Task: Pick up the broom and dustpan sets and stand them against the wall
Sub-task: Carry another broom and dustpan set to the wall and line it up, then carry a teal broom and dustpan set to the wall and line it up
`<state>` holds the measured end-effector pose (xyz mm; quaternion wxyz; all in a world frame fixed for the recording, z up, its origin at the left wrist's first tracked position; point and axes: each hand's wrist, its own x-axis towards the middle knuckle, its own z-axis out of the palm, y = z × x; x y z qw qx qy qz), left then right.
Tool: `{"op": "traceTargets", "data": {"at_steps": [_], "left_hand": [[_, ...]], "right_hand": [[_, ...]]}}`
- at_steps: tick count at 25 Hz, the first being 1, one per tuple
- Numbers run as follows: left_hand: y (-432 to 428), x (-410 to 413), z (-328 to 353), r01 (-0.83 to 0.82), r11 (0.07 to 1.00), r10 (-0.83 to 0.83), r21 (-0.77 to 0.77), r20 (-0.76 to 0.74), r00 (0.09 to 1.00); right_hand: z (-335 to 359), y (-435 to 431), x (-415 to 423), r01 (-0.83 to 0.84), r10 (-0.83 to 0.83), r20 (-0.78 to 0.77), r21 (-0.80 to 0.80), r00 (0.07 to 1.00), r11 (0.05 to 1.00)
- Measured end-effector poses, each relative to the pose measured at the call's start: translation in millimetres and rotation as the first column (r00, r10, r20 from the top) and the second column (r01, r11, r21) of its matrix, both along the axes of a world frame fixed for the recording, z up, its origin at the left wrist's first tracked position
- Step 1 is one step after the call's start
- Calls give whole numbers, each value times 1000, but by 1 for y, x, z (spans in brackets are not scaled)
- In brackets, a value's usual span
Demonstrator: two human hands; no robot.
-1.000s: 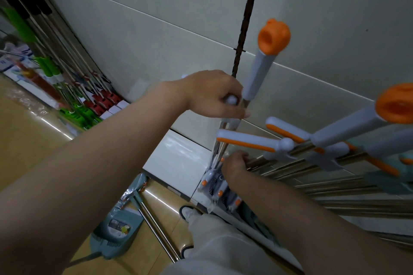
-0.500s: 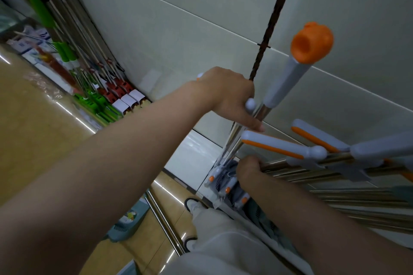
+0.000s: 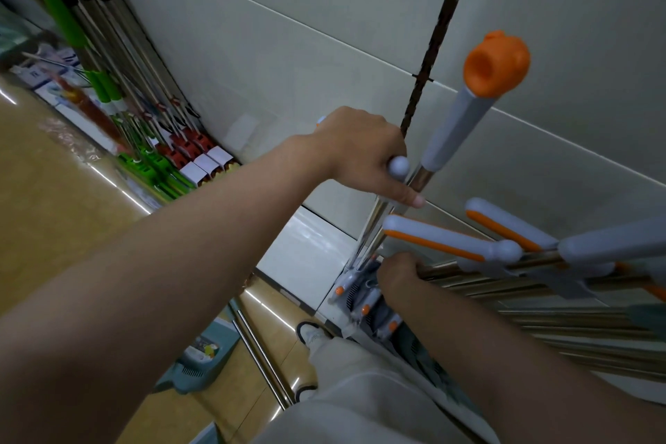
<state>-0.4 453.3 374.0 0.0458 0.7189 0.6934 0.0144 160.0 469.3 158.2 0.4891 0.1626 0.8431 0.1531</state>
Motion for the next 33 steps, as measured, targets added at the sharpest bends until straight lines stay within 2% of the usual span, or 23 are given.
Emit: {"op": "traceTargets", "data": {"at_steps": [3, 6, 9, 12, 16, 21, 25, 28, 31, 33], "left_hand": [[-2, -2, -2, 50, 998, -52, 42, 51, 997], [-10, -6, -6, 122, 980, -145, 154, 143, 979], [-24, -14, -9, 141, 965, -172, 220, 127, 977], [-45, -23, -9, 76, 970, -108, 229, 131, 985], [-96, -46, -16, -73, 945, 3, 318, 214, 977], [-195, -71, -33, -344, 925, 296, 163, 262, 919], [-290, -83, -68, -591, 805, 539, 54, 349, 766], [-338, -77, -100, -698, 716, 645, -27, 406, 647], [-396, -67, -158, -842, 520, 783, -145, 476, 401], [-423, -57, -203, -915, 321, 812, -243, 568, 134]], "right_hand": [[-6, -1, -9, -36, 36, -20, 8, 999, 999], [-4, -3, -16, -45, 44, -35, -40, 998, 998], [-8, -15, -20, -128, 122, -76, -84, 990, 988], [-8, -31, -32, -210, 184, -193, -121, 964, 970], [-1, -62, -56, -332, 290, -240, -155, 926, 931], [0, -102, -89, -371, 292, -310, -238, 905, 898], [-6, -142, -130, -322, 155, -419, -364, 895, 874], [-12, -162, -153, -303, 82, -478, -407, 875, 862], [-42, -190, -171, -267, -1, -473, -499, 881, 825], [-69, -205, -179, -205, -88, -438, -577, 894, 791]]}}
